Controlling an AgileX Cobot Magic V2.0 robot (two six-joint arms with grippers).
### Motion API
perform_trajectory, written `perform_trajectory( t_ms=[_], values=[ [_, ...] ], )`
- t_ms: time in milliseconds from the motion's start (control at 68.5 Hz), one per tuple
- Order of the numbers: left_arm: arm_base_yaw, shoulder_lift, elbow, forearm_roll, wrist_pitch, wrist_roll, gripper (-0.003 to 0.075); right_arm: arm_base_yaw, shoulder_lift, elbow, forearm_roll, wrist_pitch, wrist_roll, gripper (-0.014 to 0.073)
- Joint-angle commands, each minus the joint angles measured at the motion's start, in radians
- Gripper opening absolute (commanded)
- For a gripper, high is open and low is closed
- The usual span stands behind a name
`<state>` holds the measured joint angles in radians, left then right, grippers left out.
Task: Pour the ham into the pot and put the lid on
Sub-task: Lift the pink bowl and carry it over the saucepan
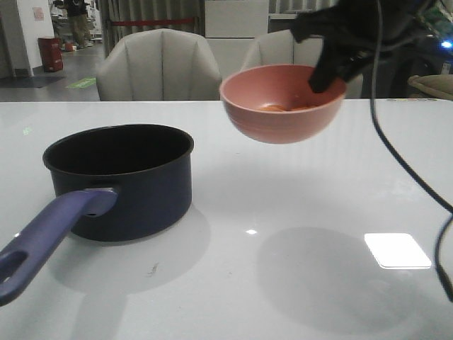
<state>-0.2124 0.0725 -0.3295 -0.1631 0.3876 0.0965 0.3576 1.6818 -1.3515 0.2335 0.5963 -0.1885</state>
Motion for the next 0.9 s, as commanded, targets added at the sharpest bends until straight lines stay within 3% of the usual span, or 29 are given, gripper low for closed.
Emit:
perform_trajectory(
  t_ms=[0,190,321,452,671,890],
  values=[
    [-0.009,0.008,-0.025,-0.012,-0.073,-0.002,0.0657,0.069,0.006,-0.131,-0.041,0.02,0.01,0.014],
    [-0.009,0.008,-0.025,-0.012,-0.073,-0.002,0.0657,0.188,0.084,-0.252,-0.195,-0.016,0.179,0.0139],
    [-0.009,0.008,-0.025,-0.012,-0.073,-0.002,0.0657,0.232,0.087,-0.232,-0.346,-0.202,0.343,0.0139],
    [-0.009,0.008,-0.025,-0.012,-0.073,-0.002,0.0657,0.249,0.081,-0.174,-0.451,-0.415,0.425,0.0139],
    [-0.009,0.008,-0.025,-0.012,-0.073,-0.002,0.0657,0.25,0.08,-0.012,-0.457,-0.783,0.414,0.0139],
    [-0.009,0.008,-0.025,-0.012,-0.073,-0.002,0.0657,0.25,0.094,0.139,-0.405,-1.236,0.263,0.0138]
  ],
)
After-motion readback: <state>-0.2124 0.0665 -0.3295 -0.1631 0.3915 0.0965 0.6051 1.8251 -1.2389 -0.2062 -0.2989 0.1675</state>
